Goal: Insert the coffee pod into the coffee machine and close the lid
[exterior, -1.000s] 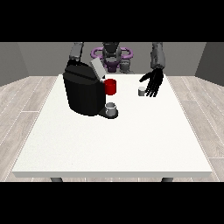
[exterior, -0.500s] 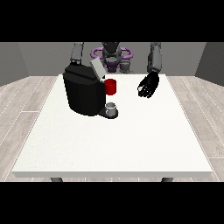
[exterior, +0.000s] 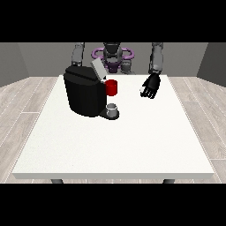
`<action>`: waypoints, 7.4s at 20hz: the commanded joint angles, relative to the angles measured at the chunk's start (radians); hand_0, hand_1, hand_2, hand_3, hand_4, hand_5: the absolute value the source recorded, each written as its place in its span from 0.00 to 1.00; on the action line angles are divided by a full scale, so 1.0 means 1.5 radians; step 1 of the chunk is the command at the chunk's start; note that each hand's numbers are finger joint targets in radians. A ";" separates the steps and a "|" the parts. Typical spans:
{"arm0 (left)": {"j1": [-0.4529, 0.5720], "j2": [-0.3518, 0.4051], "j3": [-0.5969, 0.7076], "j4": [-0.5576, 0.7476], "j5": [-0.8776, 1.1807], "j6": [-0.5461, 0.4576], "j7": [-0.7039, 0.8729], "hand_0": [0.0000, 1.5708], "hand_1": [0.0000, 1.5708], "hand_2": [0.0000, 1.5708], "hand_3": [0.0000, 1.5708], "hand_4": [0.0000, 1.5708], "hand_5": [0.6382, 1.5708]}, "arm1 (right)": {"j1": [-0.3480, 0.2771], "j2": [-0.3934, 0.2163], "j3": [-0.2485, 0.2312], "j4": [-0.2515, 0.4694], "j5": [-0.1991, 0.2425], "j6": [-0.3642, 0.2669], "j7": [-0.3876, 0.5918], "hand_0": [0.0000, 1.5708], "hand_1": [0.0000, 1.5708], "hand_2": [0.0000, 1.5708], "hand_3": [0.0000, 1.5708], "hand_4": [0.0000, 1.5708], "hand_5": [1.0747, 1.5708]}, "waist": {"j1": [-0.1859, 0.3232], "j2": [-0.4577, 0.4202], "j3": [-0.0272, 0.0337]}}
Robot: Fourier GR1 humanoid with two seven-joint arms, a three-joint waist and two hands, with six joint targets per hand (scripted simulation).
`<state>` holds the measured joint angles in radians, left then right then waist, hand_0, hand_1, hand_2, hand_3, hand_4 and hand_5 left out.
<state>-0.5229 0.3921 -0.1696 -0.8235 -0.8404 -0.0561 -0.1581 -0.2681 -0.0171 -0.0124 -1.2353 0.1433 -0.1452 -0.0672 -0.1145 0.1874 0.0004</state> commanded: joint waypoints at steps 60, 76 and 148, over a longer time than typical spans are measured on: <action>-0.437 -0.002 0.194 0.086 0.060 -0.213 0.075 0.75 0.75 0.79 0.77 0.30 1.00 | -0.119 -0.040 -0.016 -0.046 0.022 -0.015 0.077 0.00 0.00 0.00 0.00 0.00 1.00 | -0.137 0.054 -0.0003; -0.472 -0.001 0.189 0.098 0.057 -0.240 0.057 0.74 0.74 0.79 0.76 0.26 1.00 | -0.113 -0.042 -0.045 0.005 0.012 -0.028 0.015 0.00 0.00 0.00 0.00 0.00 1.00 | -0.108 0.072 0.0000; -0.367 -0.046 0.143 0.109 -0.041 -0.119 -0.053 0.00 0.00 0.00 0.00 0.00 1.00 | -0.035 -0.035 -0.069 0.072 0.009 -0.048 -0.002 0.00 0.00 0.00 0.00 0.00 1.00 | -0.014 -0.048 0.0004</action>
<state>-1.1675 0.4241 0.0765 -0.6335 -0.9102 -0.2202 -0.2561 -0.4078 -0.0772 -0.0941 -1.1859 0.1682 -0.2088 -0.0022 -0.2082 0.2159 0.0006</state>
